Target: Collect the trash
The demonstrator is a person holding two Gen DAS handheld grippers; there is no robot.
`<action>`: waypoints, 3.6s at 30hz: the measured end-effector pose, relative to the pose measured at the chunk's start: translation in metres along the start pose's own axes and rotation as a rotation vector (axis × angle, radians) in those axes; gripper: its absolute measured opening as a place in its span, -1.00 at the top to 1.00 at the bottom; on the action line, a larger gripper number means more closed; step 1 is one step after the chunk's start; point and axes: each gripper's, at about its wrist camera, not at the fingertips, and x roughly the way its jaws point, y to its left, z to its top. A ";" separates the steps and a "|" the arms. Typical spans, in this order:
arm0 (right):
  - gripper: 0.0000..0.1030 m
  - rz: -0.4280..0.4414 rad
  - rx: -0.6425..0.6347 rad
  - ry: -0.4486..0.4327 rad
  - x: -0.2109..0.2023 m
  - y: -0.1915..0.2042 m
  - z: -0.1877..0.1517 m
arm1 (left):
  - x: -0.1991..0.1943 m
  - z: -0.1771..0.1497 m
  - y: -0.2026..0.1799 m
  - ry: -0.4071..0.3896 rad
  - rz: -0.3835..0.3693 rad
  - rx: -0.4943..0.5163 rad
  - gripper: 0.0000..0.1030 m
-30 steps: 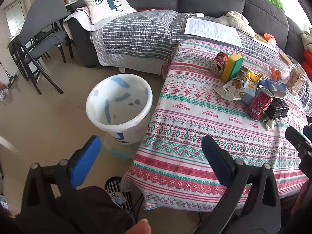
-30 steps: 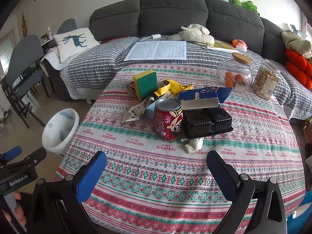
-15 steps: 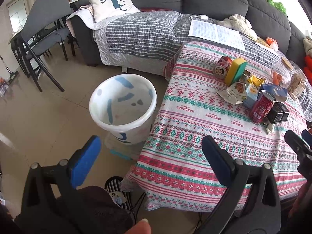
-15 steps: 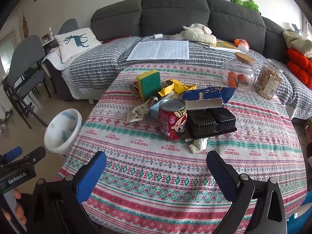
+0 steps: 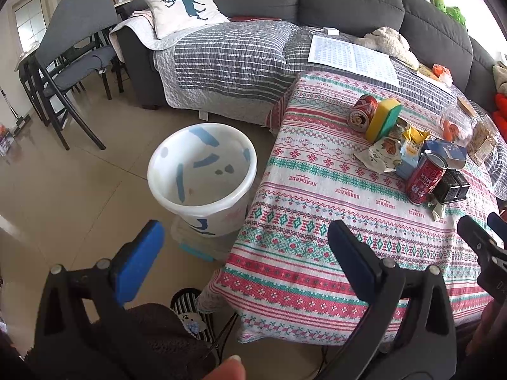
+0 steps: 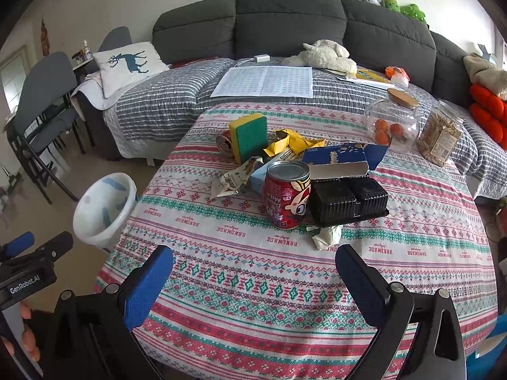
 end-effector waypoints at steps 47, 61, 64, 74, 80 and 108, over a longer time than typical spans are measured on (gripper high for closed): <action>-1.00 -0.061 0.114 0.130 0.004 -0.092 0.070 | 0.009 0.047 -0.060 0.069 -0.203 0.166 -0.99; -0.53 0.052 0.330 0.207 0.080 -0.181 0.092 | 0.092 0.096 -0.161 0.016 -0.399 0.292 -0.39; -0.52 0.088 0.335 0.204 0.094 -0.178 0.102 | 0.112 0.104 -0.177 0.031 -0.398 0.302 -0.38; -0.33 0.145 0.332 0.173 0.114 -0.170 0.119 | 0.144 0.127 -0.197 0.005 -0.393 0.255 -0.29; -0.32 0.171 0.361 0.223 0.134 -0.169 0.116 | 0.157 0.131 -0.203 0.040 -0.428 0.236 0.18; -0.84 -0.003 0.302 0.309 0.160 -0.126 0.117 | 0.111 0.126 -0.150 0.064 -0.407 0.161 0.36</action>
